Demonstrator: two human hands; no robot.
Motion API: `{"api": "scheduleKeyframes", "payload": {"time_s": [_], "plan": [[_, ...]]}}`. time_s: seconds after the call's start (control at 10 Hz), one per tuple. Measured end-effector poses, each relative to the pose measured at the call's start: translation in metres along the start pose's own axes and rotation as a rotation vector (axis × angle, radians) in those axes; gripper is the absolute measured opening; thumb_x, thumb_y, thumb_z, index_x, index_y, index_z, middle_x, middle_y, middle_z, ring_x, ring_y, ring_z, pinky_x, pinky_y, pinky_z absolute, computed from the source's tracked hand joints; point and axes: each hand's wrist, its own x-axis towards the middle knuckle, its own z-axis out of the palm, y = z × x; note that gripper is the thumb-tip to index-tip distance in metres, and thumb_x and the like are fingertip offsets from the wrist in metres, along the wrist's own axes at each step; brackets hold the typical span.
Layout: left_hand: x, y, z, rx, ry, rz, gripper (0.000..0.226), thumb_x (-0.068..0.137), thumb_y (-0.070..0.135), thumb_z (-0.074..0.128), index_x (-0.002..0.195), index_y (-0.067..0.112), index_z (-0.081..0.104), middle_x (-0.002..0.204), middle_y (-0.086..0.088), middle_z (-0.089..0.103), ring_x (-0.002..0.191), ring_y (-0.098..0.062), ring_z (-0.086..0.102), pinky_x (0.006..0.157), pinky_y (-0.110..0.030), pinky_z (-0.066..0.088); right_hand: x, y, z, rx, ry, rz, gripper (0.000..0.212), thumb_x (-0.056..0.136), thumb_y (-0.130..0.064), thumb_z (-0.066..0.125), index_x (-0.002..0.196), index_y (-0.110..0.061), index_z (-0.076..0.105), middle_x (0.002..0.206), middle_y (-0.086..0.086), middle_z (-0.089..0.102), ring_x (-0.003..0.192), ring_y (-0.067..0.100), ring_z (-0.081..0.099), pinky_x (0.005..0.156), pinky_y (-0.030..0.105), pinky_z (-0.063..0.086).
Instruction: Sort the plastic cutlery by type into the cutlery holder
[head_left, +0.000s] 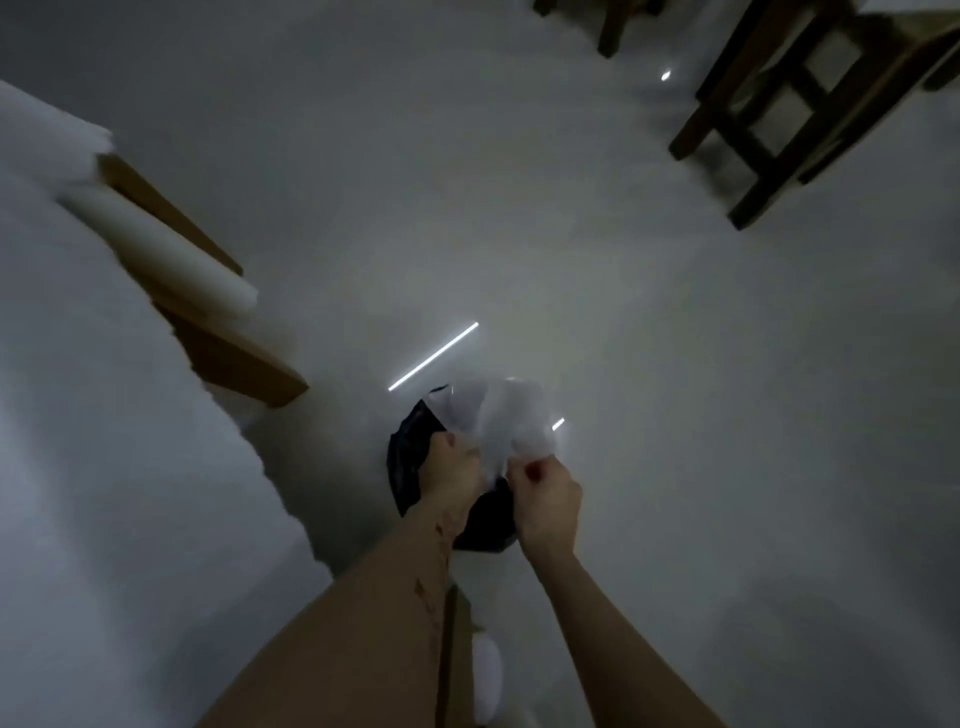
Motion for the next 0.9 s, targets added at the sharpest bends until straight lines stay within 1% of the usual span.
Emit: {"api": "scheduleKeyframes", "payload": {"time_s": [0.1, 0.2, 0.3, 0.4, 0.5, 0.6, 0.7, 0.8, 0.9], "plan": [[0.046, -0.035, 0.028, -0.038, -0.067, -0.083, 0.032, 0.094, 0.017, 0.044, 0.126, 0.011, 0.049, 0.116, -0.012, 0.057, 0.095, -0.027, 0.053, 0.083, -0.034, 0.045, 0.023, 0.044, 0.034, -0.002, 0.024, 0.017, 0.03, 0.097, -0.02, 0.054, 0.069, -0.008, 0.052, 0.062, 0.002, 0.053, 0.059, 0.018, 0.052, 0.055, 0.023, 0.035], [0.083, -0.065, 0.046, 0.006, -0.142, -0.136, 0.046, 0.095, 0.015, 0.05, 0.139, 0.011, 0.039, 0.131, -0.014, 0.052, 0.114, -0.033, 0.051, 0.1, -0.042, 0.044, 0.038, 0.078, 0.06, 0.022, -0.031, 0.039, 0.022, 0.099, -0.022, 0.052, 0.083, -0.009, 0.059, 0.078, 0.007, 0.063, 0.072, 0.023, 0.06, 0.062, 0.026, 0.04], [0.099, -0.086, 0.049, 0.247, -0.1, -0.177, 0.069, 0.092, 0.012, 0.055, 0.148, 0.003, 0.016, 0.145, -0.021, 0.037, 0.129, -0.039, 0.041, 0.107, -0.042, 0.036, 0.045, 0.1, 0.076, -0.026, -0.169, 0.091, 0.03, 0.095, -0.013, 0.055, 0.125, -0.008, 0.055, 0.112, 0.014, 0.067, 0.1, 0.031, 0.064, 0.082, 0.035, 0.053], [0.093, -0.09, 0.042, 0.519, -0.054, -0.198, 0.078, 0.093, 0.016, 0.052, 0.148, -0.004, 0.001, 0.153, -0.026, 0.017, 0.141, -0.04, 0.023, 0.114, -0.044, 0.021, 0.043, 0.105, 0.076, -0.087, -0.231, 0.108, 0.057, 0.092, -0.004, 0.051, 0.146, -0.007, 0.031, 0.13, 0.017, 0.059, 0.111, 0.035, 0.059, 0.091, 0.037, 0.05], [0.082, -0.079, 0.029, 0.7, -0.167, -0.164, 0.08, 0.096, 0.026, 0.049, 0.148, -0.003, -0.005, 0.158, -0.021, -0.001, 0.146, -0.037, 0.001, 0.119, -0.042, 0.007, 0.035, 0.09, 0.061, -0.163, -0.274, 0.064, 0.061, 0.091, -0.002, 0.048, 0.148, -0.006, 0.026, 0.131, 0.02, 0.056, 0.112, 0.037, 0.058, 0.091, 0.038, 0.05], [0.058, -0.049, 0.004, 0.865, -0.216, 0.062, 0.069, 0.096, 0.025, 0.044, 0.15, 0.003, 0.006, 0.158, -0.016, -0.002, 0.145, -0.037, -0.003, 0.119, -0.048, 0.011, 0.025, 0.055, 0.035, -0.32, -0.344, -0.092, 0.054, 0.092, -0.007, 0.05, 0.143, -0.002, 0.033, 0.137, 0.019, 0.05, 0.122, 0.036, 0.05, 0.102, 0.04, 0.045], [0.019, -0.007, -0.034, 0.907, -0.134, 0.221, 0.059, 0.093, 0.022, 0.044, 0.146, 0.007, 0.022, 0.156, -0.014, 0.013, 0.144, -0.036, 0.008, 0.116, -0.05, 0.019, 0.017, 0.001, 0.001, -0.509, -0.383, -0.268, 0.047, 0.096, -0.019, 0.05, 0.139, -0.002, 0.041, 0.143, 0.017, 0.045, 0.13, 0.032, 0.043, 0.107, 0.035, 0.039], [-0.036, 0.045, -0.082, 0.912, -0.068, 0.333, 0.056, 0.097, 0.022, 0.038, 0.148, 0.011, 0.019, 0.16, -0.011, 0.003, 0.147, -0.033, -0.001, 0.118, -0.049, 0.012, -0.003, -0.07, -0.032, -0.596, -0.356, -0.45, 0.05, 0.096, -0.034, 0.043, 0.134, -0.002, 0.05, 0.138, 0.018, 0.051, 0.131, 0.033, 0.044, 0.112, 0.034, 0.031], [-0.098, 0.08, -0.131, 0.927, 0.021, 0.477, 0.055, 0.099, 0.022, 0.036, 0.149, 0.012, 0.017, 0.16, -0.008, 0.004, 0.148, -0.029, -0.001, 0.119, -0.042, 0.013, -0.035, -0.139, -0.063, -0.677, -0.362, -0.574, 0.072, 0.082, -0.054, 0.022, 0.132, -0.01, 0.051, 0.132, 0.012, 0.056, 0.127, 0.032, 0.045, 0.111, 0.036, 0.032]]}}
